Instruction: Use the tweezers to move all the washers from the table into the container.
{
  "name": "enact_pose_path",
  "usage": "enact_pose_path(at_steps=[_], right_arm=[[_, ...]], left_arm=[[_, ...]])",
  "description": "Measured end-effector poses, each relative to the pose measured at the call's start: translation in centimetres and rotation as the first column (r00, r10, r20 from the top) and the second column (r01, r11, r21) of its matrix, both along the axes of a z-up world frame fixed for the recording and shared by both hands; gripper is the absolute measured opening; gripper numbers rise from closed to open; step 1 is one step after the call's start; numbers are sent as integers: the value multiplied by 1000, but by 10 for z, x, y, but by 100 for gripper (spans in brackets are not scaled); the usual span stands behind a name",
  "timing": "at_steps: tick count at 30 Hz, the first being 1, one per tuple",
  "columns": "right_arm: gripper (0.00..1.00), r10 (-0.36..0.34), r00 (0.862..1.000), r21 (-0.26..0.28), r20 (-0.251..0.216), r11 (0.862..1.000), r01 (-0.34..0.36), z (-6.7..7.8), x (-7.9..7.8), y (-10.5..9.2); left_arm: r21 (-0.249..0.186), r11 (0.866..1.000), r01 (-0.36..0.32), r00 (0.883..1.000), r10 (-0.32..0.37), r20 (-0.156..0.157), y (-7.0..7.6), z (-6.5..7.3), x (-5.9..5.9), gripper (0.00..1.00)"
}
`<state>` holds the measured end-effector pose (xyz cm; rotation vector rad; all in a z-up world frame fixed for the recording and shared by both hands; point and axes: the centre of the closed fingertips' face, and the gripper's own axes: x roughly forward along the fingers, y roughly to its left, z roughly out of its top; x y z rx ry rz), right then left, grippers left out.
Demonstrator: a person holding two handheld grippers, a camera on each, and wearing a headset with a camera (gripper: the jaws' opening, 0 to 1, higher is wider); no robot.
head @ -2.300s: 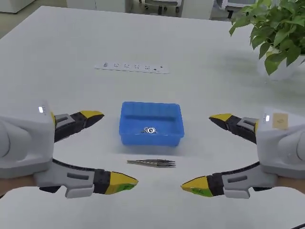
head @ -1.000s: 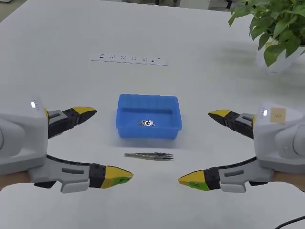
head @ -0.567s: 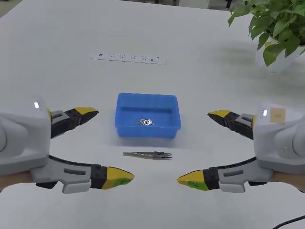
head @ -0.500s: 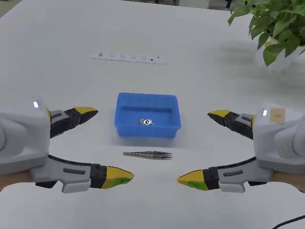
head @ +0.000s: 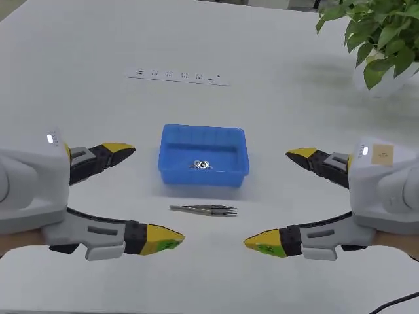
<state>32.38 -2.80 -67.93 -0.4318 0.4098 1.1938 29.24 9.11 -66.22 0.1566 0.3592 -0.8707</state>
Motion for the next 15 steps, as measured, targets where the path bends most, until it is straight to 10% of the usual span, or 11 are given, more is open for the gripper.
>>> enact_pose_path(at_steps=[15], right_arm=[[99, 2, 1000, -11, 1, 1000, -2, -2, 3, 1]], left_arm=[[19, 1000, -8, 1000, 8, -2, 8, -3, 6, 100]])
